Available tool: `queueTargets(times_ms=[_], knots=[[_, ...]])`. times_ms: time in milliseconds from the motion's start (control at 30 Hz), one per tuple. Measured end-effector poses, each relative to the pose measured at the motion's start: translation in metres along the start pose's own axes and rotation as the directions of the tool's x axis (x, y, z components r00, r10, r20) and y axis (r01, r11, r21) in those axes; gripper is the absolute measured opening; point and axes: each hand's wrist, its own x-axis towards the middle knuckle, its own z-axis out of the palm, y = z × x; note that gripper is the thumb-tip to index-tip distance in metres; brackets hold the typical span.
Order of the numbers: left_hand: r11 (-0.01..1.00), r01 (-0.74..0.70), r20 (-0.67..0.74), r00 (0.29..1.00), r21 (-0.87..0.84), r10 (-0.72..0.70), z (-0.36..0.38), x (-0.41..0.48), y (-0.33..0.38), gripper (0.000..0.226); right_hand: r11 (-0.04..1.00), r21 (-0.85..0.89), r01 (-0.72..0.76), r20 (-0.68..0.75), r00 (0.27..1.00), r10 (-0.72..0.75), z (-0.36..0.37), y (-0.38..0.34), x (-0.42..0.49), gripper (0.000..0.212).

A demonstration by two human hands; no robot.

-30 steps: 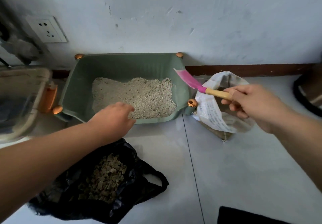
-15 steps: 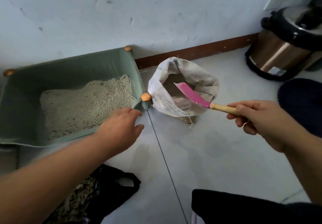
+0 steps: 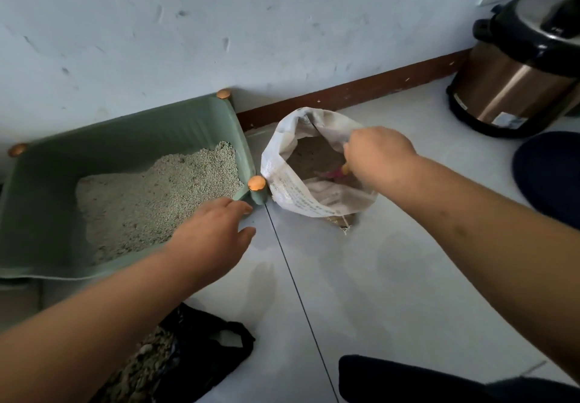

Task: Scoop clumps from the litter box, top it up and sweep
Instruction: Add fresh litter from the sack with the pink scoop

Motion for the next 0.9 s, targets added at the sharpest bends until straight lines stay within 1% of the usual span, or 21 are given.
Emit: queueTargets(times_ms=[100, 200, 300, 367, 433, 467, 533, 600, 700, 733, 800, 900], knots=[[1.000, 0.008, -0.004, 1.000, -0.010, -0.008, -0.001, 0.001, 0.004, 0.046, 0.993, -0.108, 0.042, 0.048, 0.998, -0.037, -0.004, -0.021, 0.018, 0.034], [1.000, 0.012, -0.010, 1.000, -0.023, -0.013, 0.000, 0.001, 0.003, 0.045, 0.972, -0.211, 0.102, 0.120, 0.990, -0.078, 0.010, -0.037, 0.025, 0.033], [1.000, 0.010, -0.016, 1.000, -0.016, -0.010, 0.001, 0.001, 0.003, 0.045, 0.972, -0.200, 0.125, 0.128, 0.987, -0.100, 0.039, -0.037, 0.024, 0.029], [1.000, 0.010, -0.023, 1.000, -0.014, -0.011, 0.000, 0.003, 0.004, 0.045, 0.987, -0.117, 0.109, 0.130, 0.987, -0.094, 0.056, -0.030, 0.023, 0.027], [1.000, 0.021, -0.026, 0.999, -0.016, -0.021, 0.000, 0.006, 0.006, 0.045, 0.999, 0.008, 0.034, 0.147, 0.989, -0.034, 0.069, -0.020, 0.026, 0.026], [0.999, 0.027, -0.028, 0.999, -0.019, -0.027, 0.000, 0.007, 0.007, 0.045, 0.995, 0.096, -0.030, 0.169, 0.985, 0.013, 0.072, -0.015, 0.030, 0.024], [0.999, 0.033, -0.033, 0.999, -0.023, -0.034, 0.000, 0.009, 0.009, 0.044, 0.969, 0.209, -0.133, 0.251, 0.965, 0.078, 0.073, -0.009, 0.042, 0.022], [0.999, 0.031, -0.039, 0.999, -0.024, -0.032, 0.001, 0.013, 0.013, 0.044, 0.955, 0.256, -0.149, 0.323, 0.945, 0.061, 0.076, -0.008, 0.057, 0.024], [0.999, 0.030, -0.037, 0.999, -0.028, -0.031, 0.001, 0.018, 0.017, 0.043, 0.948, 0.293, -0.126, 0.332, 0.943, 0.023, 0.079, -0.014, 0.062, 0.026], [0.999, 0.024, -0.041, 0.999, -0.029, -0.025, 0.000, 0.021, 0.019, 0.043, 0.922, 0.353, -0.159, 0.327, 0.944, 0.038, 0.080, -0.013, 0.061, 0.025], [0.999, 0.014, -0.045, 0.999, -0.032, -0.015, 0.000, 0.022, 0.020, 0.043, 0.882, 0.435, -0.179, 0.284, 0.957, 0.054, 0.082, -0.009, 0.057, 0.025], [1.000, 0.005, -0.047, 0.999, -0.027, -0.007, -0.001, 0.022, 0.023, 0.042, 0.821, 0.529, -0.213, 0.227, 0.968, 0.105, 0.088, -0.004, 0.054, 0.038]])
